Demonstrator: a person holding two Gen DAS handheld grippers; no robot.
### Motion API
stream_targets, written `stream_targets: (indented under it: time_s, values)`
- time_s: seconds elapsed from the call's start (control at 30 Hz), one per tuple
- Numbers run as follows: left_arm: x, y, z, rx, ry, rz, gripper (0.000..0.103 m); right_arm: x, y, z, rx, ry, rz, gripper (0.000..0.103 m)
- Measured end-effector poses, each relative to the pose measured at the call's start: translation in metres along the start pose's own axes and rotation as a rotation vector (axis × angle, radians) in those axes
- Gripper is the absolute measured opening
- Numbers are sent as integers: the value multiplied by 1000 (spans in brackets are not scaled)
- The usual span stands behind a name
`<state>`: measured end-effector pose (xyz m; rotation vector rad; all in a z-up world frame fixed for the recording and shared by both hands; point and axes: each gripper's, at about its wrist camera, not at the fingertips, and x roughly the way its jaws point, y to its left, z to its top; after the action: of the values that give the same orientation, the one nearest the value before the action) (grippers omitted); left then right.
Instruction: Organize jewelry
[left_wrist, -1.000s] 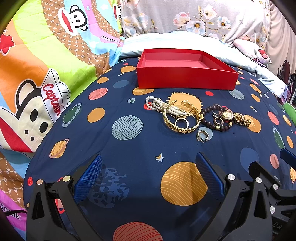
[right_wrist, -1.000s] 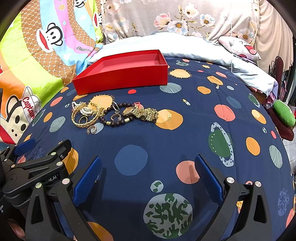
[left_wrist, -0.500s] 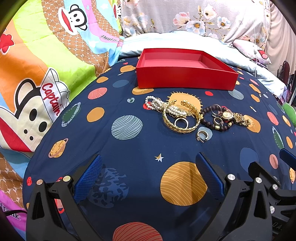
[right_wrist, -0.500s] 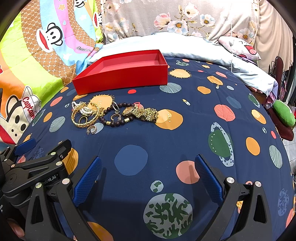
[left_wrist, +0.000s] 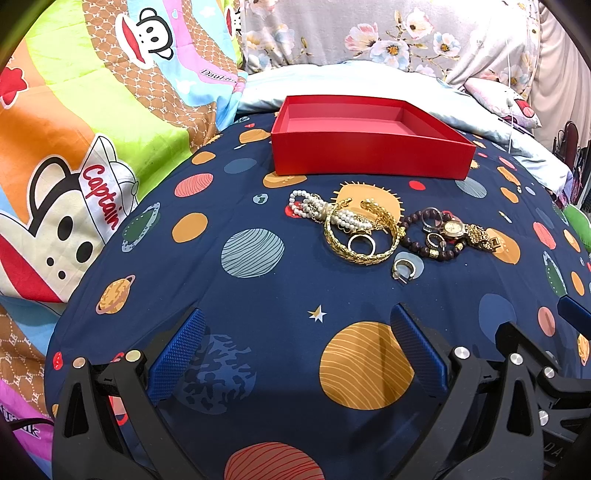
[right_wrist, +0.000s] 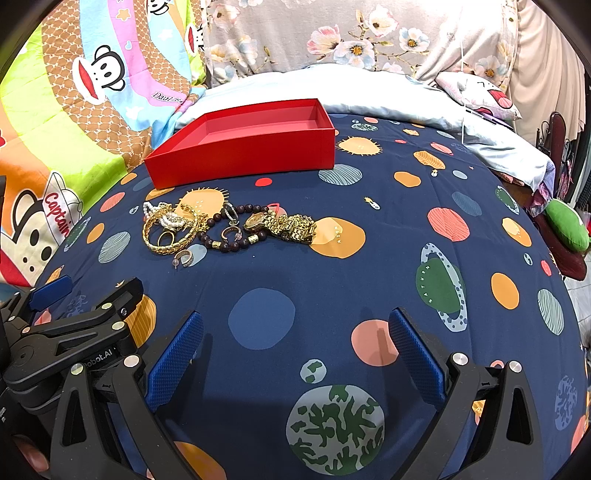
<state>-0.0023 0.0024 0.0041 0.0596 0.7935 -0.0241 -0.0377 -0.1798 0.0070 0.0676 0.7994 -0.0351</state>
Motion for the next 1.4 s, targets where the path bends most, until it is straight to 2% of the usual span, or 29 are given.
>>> stream_targets:
  time_s: [0.93,1.0,1.1,1.2,1.27,1.4]
  values:
    - [1,-7,-5,-1,14,-9,98,1,-4,0,3,5,1,98]
    - [2,-5,-6,-14,20,-18,98,2,-5,0,9,9,4,98]
    - [2,7,-4,-81,20,-71,98,3,-9,1,28,19,17,98]
    - [2,18,0,-139,23,-57,98,5,-9,1,31,27,22,98]
    - [2,19,7,-147,27,-50,98,6,-8,1,30,30,24,98]
    - [8,22,28,-139,29,-122,98,7,-8,1,32,36,29,98]
